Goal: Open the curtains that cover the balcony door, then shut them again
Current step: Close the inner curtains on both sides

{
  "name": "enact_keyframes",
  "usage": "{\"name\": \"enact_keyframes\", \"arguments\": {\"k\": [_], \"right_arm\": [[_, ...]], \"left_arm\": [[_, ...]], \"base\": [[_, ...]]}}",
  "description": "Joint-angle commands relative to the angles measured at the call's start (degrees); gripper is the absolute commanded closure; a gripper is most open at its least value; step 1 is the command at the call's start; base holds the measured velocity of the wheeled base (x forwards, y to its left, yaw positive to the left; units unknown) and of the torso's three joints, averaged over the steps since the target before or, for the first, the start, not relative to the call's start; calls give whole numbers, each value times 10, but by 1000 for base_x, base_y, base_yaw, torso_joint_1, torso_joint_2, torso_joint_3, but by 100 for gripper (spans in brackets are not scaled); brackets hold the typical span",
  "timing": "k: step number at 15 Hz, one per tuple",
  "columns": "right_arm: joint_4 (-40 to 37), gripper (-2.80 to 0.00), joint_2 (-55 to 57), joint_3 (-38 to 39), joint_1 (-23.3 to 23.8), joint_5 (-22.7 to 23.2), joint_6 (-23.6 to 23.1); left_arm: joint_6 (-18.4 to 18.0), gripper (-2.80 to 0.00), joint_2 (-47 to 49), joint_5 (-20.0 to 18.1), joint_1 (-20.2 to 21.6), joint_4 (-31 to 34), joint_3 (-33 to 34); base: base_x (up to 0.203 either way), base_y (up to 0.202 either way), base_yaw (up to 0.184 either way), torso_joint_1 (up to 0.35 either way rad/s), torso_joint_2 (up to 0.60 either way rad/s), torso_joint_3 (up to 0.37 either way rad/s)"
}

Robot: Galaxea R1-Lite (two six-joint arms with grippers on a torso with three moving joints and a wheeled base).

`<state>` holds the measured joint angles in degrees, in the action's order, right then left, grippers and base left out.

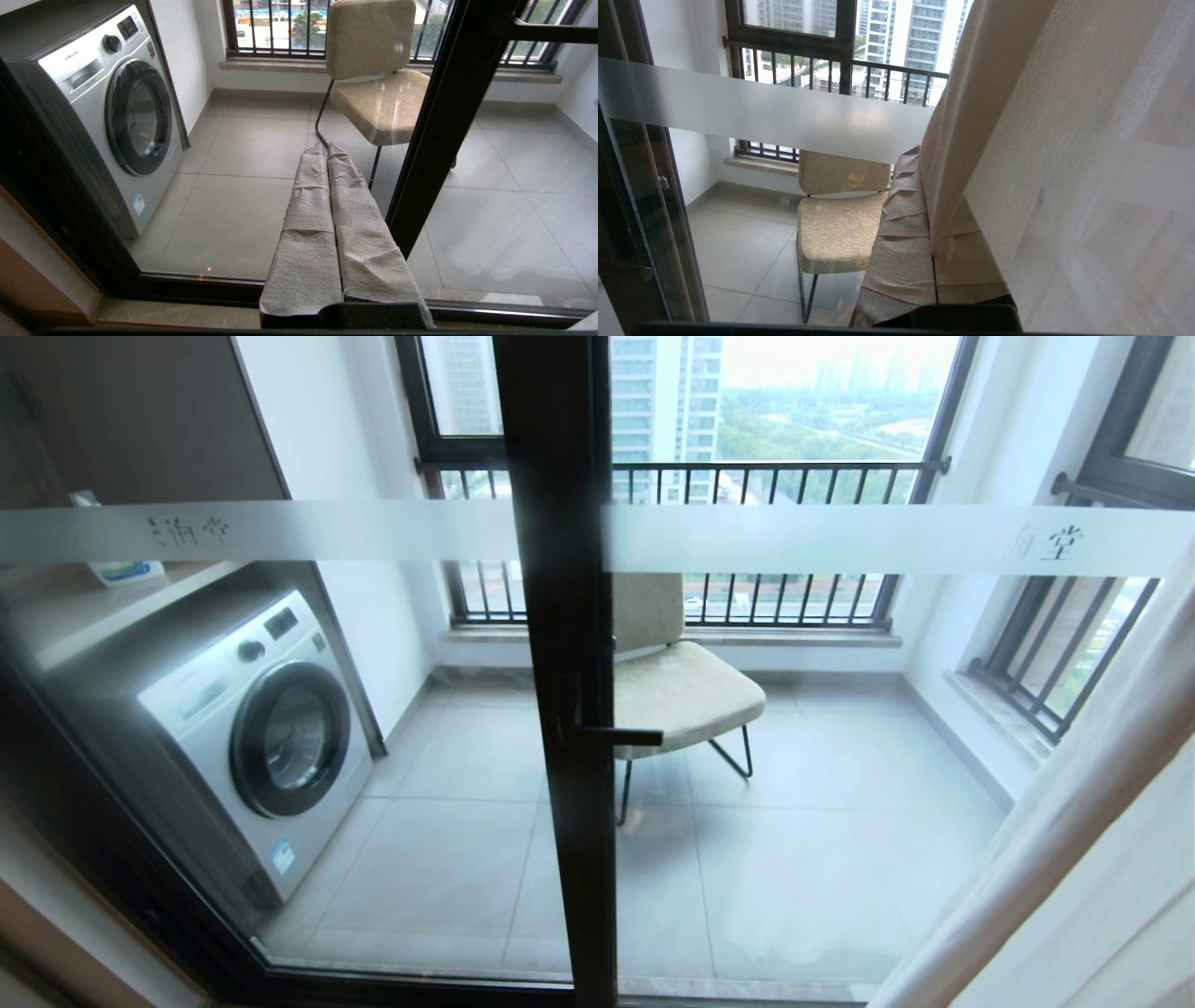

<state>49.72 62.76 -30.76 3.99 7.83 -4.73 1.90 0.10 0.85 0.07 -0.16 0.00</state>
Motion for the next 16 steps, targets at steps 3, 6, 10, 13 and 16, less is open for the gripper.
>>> {"name": "enact_keyframes", "arguments": {"k": [3, 6, 10, 13, 16], "right_arm": [[4, 0, 5, -11, -2, 2, -3], [5, 0, 11, -20, -4, 3, -4], [3, 0, 14, -38, -12, 4, -4], [4, 0, 23, -49, -25, 3, -5], [3, 0, 32, -69, -36, 3, -5]], "left_arm": [[1, 0, 0, 0, 0, 0, 0], [0, 0, 0, 0, 0, 0, 0], [0, 0, 0, 0, 0, 0, 0], [0, 0, 0, 0, 0, 0, 0], [-1, 0, 0, 0, 0, 1, 0]], "base": [[0, 192, 0, 5, 3, 5], [0, 193, 1, 1, 2, 2], [0, 192, 2, 2, 4, 1], [0, 193, 0, -1, 3, 3], [0, 192, 5, 2, 1, 3]]}}
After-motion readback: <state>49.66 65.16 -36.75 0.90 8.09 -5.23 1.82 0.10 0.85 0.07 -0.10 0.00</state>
